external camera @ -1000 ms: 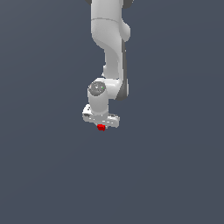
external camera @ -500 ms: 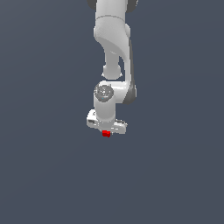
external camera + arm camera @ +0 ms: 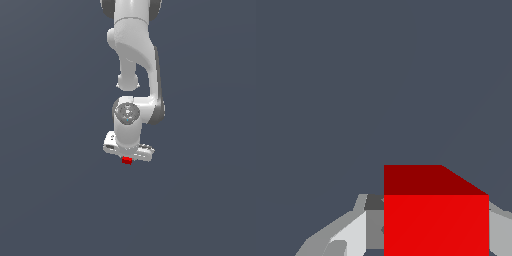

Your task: Pick up the red cube and move it to a goal position.

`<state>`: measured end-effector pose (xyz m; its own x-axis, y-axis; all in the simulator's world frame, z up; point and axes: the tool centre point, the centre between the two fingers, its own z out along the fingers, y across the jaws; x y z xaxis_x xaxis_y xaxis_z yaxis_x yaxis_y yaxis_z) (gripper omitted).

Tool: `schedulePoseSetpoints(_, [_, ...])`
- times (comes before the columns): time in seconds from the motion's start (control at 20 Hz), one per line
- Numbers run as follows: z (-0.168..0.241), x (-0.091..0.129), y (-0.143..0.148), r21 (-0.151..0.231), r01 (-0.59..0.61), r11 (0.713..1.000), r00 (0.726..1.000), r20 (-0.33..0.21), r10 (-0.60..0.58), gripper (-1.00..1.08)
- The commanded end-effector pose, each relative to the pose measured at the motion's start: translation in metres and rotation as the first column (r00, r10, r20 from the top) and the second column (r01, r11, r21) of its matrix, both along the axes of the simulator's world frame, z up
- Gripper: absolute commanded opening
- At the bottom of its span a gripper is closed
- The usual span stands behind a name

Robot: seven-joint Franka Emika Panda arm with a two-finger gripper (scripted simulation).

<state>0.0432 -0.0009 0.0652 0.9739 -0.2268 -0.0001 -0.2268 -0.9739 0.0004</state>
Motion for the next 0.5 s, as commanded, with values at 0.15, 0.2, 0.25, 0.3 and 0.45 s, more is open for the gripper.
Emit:
schedulePoseSetpoints(0.15, [0.0043,0.0122,0.0063,0.000,0.001,1.000,1.000,0.000,-0.001,-1.00])
schedulePoseSetpoints(0.2, [0.0047,0.0133,0.0068,0.000,0.001,1.000,1.000,0.000,-0.001,-1.00])
schedulePoseSetpoints(0.25, [0.0049,0.0141,0.0072,0.000,0.001,1.000,1.000,0.000,-0.001,-1.00])
schedulePoseSetpoints(0.3, [0.0050,0.0146,0.0074,0.000,0.001,1.000,1.000,0.000,-0.001,-1.00])
schedulePoseSetpoints(0.45, [0.0048,0.0147,0.0071,0.000,0.001,1.000,1.000,0.000,-0.001,-1.00])
